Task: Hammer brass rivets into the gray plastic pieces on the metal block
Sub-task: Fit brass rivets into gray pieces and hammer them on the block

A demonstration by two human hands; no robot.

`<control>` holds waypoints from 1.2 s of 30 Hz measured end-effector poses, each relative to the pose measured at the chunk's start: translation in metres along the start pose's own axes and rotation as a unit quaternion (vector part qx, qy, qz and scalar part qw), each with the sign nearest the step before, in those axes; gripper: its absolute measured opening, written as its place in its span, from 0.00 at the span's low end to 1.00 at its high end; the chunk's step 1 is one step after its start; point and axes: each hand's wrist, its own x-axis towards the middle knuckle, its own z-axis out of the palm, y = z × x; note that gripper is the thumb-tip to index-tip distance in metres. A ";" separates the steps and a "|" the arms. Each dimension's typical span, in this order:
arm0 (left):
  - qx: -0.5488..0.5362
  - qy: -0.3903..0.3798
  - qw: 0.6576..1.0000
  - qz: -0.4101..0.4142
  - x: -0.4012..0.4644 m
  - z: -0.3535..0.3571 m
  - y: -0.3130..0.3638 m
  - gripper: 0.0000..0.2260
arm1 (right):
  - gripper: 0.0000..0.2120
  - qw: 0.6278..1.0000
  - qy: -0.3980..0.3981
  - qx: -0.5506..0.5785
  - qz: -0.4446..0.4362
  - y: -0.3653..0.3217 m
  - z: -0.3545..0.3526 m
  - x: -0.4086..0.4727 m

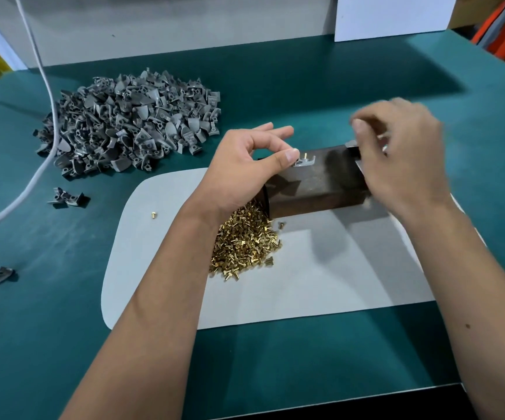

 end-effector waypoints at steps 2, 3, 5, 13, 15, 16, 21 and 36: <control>0.003 0.000 1.000 -0.001 0.000 0.000 0.001 0.07 | 0.10 0.987 -0.025 0.096 -0.126 -0.013 0.002 -0.005; 0.005 -0.002 1.000 0.001 0.000 0.000 0.002 0.07 | 0.10 0.977 -0.056 0.117 -0.168 -0.018 0.004 -0.006; 0.009 -0.005 1.000 0.005 -0.001 -0.001 0.004 0.07 | 0.12 0.965 -0.101 0.117 -0.213 -0.021 0.009 -0.007; 0.001 0.008 1.000 0.006 -0.001 0.002 0.005 0.05 | 0.10 0.961 -0.086 0.101 -0.241 -0.014 0.014 -0.006; -0.014 0.013 1.000 0.015 -0.001 0.004 0.005 0.09 | 0.12 0.961 -0.094 0.108 -0.239 -0.016 0.014 -0.007; -0.015 0.013 1.000 0.020 -0.001 0.005 0.005 0.11 | 0.13 0.960 -0.097 0.113 -0.237 -0.017 0.015 -0.008; -0.026 0.013 0.999 0.026 -0.002 0.009 0.008 0.10 | 0.15 0.956 -0.099 0.134 -0.239 -0.021 0.015 -0.009; 0.049 0.022 0.998 0.016 -0.002 0.008 0.003 0.03 | 0.08 0.983 -0.073 0.144 -0.088 -0.019 0.010 -0.012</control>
